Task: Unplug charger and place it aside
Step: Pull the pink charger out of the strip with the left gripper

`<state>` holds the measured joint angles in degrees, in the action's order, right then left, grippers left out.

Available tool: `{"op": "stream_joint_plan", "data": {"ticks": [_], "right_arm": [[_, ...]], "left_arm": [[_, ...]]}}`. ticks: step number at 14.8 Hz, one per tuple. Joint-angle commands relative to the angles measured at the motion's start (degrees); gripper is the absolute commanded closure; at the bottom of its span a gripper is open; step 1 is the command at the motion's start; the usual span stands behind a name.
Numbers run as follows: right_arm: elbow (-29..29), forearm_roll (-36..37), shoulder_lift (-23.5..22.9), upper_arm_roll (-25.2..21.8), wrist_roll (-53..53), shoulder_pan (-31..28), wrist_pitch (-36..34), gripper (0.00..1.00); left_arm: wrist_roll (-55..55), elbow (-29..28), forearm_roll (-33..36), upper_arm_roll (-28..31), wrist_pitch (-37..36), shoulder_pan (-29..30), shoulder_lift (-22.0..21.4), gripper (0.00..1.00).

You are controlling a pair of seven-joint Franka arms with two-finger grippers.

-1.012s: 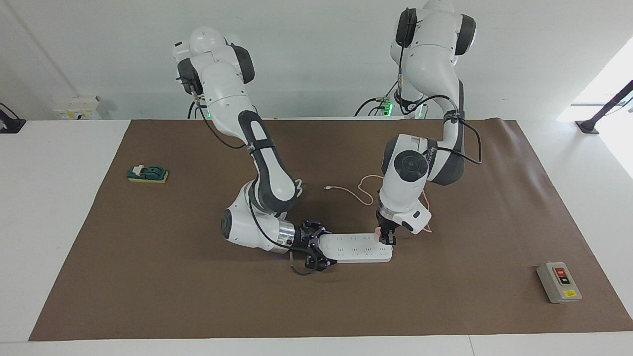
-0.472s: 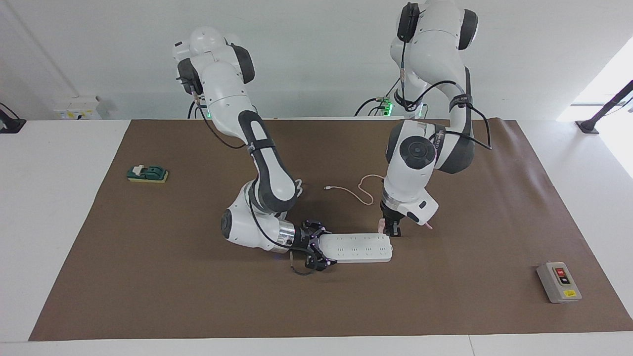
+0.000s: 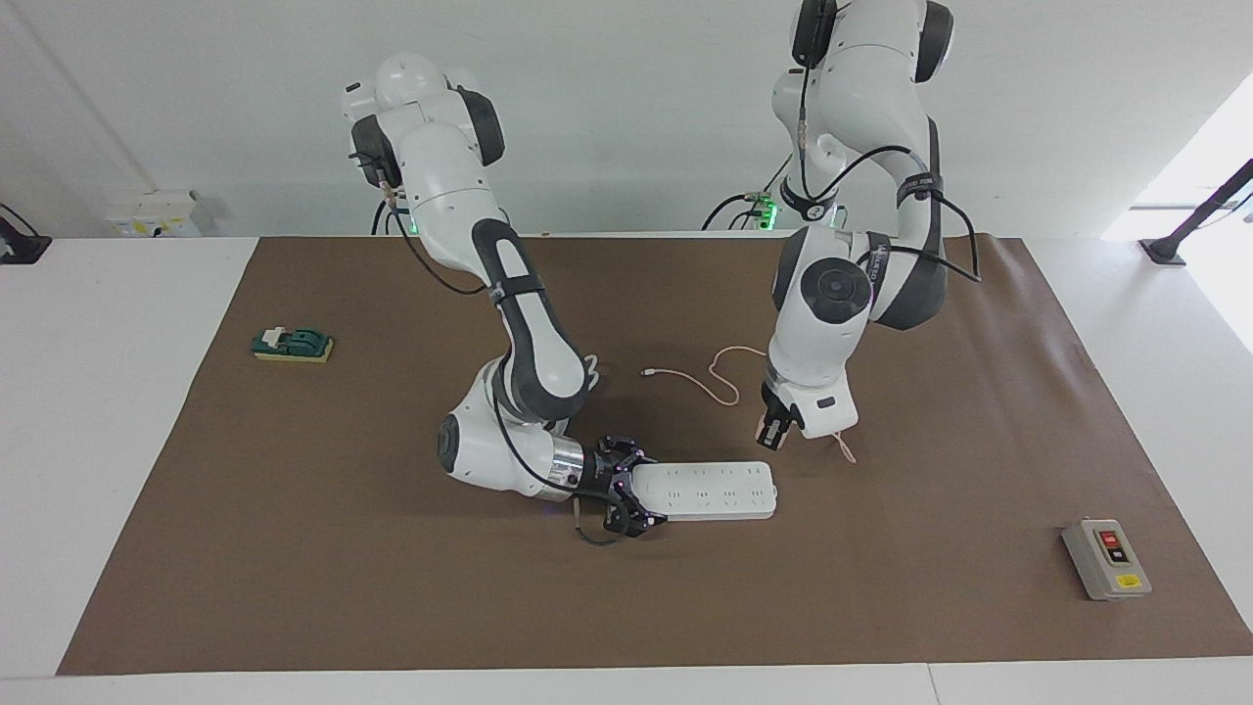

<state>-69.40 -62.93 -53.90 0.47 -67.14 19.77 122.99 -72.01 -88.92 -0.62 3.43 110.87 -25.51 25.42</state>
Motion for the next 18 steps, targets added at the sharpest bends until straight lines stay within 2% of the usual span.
{"op": "stream_joint_plan", "data": {"ticks": [1,4,10,11,12,14,15,16,17,18], "right_arm": [[-0.6,1.2,0.3,0.1,-0.5,1.7,3.1,0.00],[-0.9,1.2,1.4,0.1,-2.1,1.5,2.7,0.00],[-6.0,1.3,7.9,-1.6,-4.5,0.8,-0.8,0.00],[-7.1,1.3,9.3,-2.6,-4.7,1.0,-1.4,0.00],[-10.6,1.9,13.1,-3.6,-4.8,1.0,-2.2,0.00],[-14.5,3.8,17.8,-6.1,-4.8,0.9,-4.9,0.00],[-15.1,5.0,19.4,-8.0,-4.8,0.9,-7.6,0.00],[-15.2,6.5,20.7,-10.0,-4.8,0.9,-10.9,0.00],[-15.2,8.4,21.7,-12.1,-4.6,0.9,-14.0,0.00],[-15.2,10.7,22.9,-14.3,-4.1,0.9,-17.0,0.00]], "left_arm": [[15.5,-9.3,0.9,-0.1,-0.4,2.8,-8.3,1.00],[35.8,-16.0,0.9,-0.1,-0.2,6.4,-14.5,1.00],[60.1,-20.3,1.6,-0.1,1.4,14.0,-17.9,1.00],[64.2,-21.5,1.6,-0.1,3.2,15.7,-17.9,1.00],[71.8,-24.0,1.6,-0.1,6.9,18.1,-18.4,1.00],[75.3,-25.2,1.6,-0.1,8.5,21.3,-18.3,1.00],[76.1,-25.7,1.6,-0.1,9.9,22.0,-18.1,0.96],[76.2,-26.7,1.6,-0.1,12.1,22.3,-17.6,0.83],[76.2,-28.0,1.6,-0.1,14.9,22.3,-17.2,0.67],[76.1,-29.6,1.6,-0.1,16.9,22.4,-16.9,0.38]]}}
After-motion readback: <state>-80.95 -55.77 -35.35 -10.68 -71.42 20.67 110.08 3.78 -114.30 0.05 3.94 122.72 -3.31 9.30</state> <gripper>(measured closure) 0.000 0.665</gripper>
